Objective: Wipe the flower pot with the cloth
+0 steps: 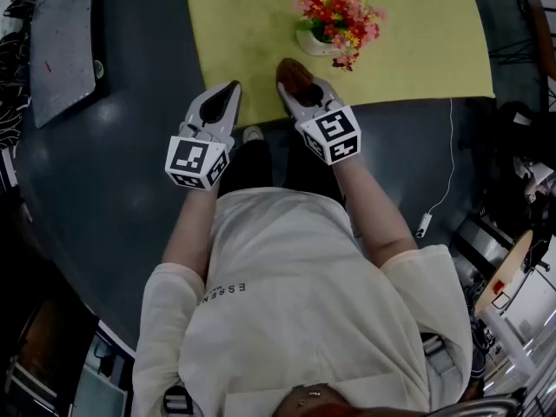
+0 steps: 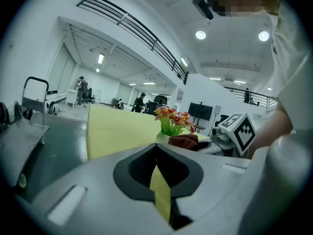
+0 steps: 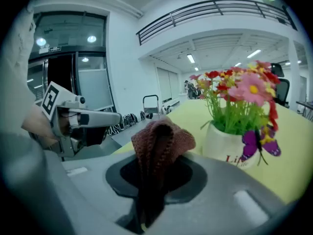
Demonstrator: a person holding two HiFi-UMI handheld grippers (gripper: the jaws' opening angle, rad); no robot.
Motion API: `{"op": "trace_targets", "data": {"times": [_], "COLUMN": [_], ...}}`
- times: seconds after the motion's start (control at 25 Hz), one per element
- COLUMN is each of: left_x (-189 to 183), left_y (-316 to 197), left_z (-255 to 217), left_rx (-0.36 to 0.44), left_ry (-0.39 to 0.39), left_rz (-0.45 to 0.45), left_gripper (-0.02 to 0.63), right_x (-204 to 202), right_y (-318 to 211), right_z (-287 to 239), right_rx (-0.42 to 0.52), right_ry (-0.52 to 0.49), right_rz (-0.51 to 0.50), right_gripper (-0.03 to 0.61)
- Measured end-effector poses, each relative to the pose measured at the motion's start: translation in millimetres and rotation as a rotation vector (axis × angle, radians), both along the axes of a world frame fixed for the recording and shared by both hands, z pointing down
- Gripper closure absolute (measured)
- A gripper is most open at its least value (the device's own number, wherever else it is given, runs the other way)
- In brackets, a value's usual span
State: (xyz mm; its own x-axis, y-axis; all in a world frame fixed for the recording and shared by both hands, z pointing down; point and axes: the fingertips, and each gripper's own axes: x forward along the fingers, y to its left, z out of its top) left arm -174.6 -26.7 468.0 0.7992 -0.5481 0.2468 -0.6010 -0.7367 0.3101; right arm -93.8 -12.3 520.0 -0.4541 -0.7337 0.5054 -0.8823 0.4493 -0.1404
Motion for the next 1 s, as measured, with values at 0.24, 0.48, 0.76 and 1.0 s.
{"op": "trace_targets", "data": {"times": [0.24,0.48,0.76,1.0], "left_x": [-7.5,-17.0,-40.5,-28.0], "left_y": [-12.7,-23.6,-25.2,-22.2], "left_z": [6.5,9.3,16.9,18.1], "left_rx": [-0.002,0.007,-0.017,-0.039], "left_ry": [0.009,0.028,0.023,0.047], "left_rz": [-0.019,-0.043,-0.059,-0.018], "left_gripper": [0.6,0.601,0.601,0.6], "right_x": [4.9,10.4,32.6,44.6], "right_y": [-54.2,-96.2,-111.1,-100.1], "right_z": [8.9,16.3,21.6,23.4], "right_rx": [0.011,0.048,-0.012,-0.077], "right_ry": [0.086,0.108,0.014,-0.142], "right_rz": [0.19,0.376,0.581,0.688], "right_gripper": [0.522,0.522,0.522,0.522]}}
